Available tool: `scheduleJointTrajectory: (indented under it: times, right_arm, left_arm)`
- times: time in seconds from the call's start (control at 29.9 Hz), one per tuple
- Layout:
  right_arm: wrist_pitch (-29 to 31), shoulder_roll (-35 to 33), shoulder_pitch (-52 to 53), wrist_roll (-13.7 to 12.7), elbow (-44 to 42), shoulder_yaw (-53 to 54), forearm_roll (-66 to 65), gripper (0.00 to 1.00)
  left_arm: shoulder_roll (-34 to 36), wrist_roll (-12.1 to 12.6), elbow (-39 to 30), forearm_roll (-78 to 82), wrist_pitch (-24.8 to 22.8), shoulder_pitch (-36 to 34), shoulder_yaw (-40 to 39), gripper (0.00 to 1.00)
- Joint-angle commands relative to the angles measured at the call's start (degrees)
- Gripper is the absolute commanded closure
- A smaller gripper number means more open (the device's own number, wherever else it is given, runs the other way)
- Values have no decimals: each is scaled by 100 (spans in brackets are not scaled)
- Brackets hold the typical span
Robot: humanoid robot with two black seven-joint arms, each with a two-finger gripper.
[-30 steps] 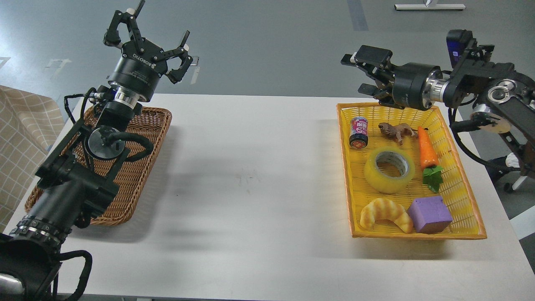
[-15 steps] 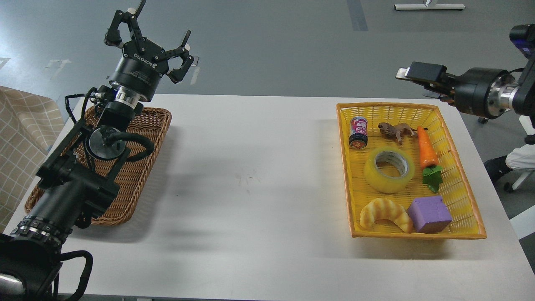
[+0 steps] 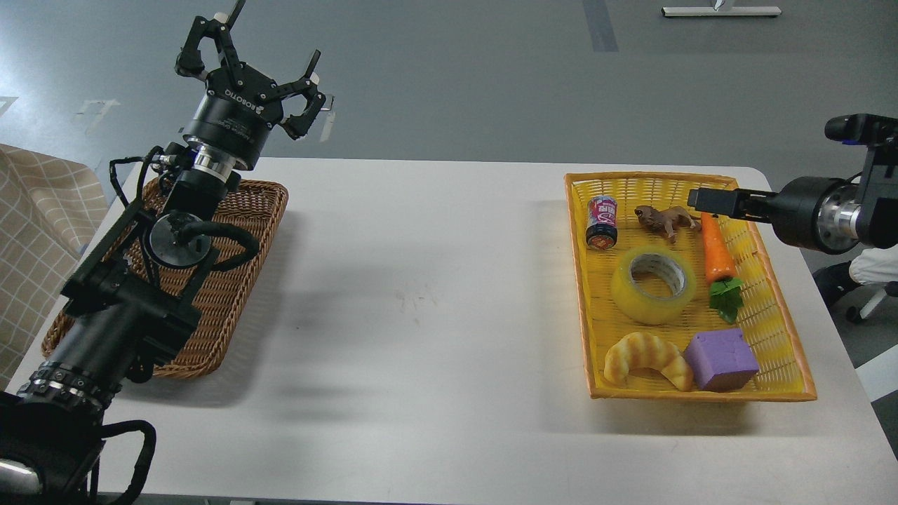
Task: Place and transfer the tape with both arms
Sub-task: 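Swing the right gripper out and lower it toward the yellow tape roll, then hook the right gripper into the tape roll's hole and grip it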
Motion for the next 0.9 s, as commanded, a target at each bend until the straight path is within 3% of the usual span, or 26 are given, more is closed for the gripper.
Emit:
scheduleJointTrajectory:
  times: [0.0, 0.87]
  right_arm:
    - [1, 44, -156, -1, -56, 0, -528, 3]
    - [1, 589, -262, 17, -451, -572, -1066, 6]
  left_arm:
    - [-8, -1, 0, 0, 0, 2, 3, 2]
    - [9, -1, 0, 0, 0, 10, -6, 2]
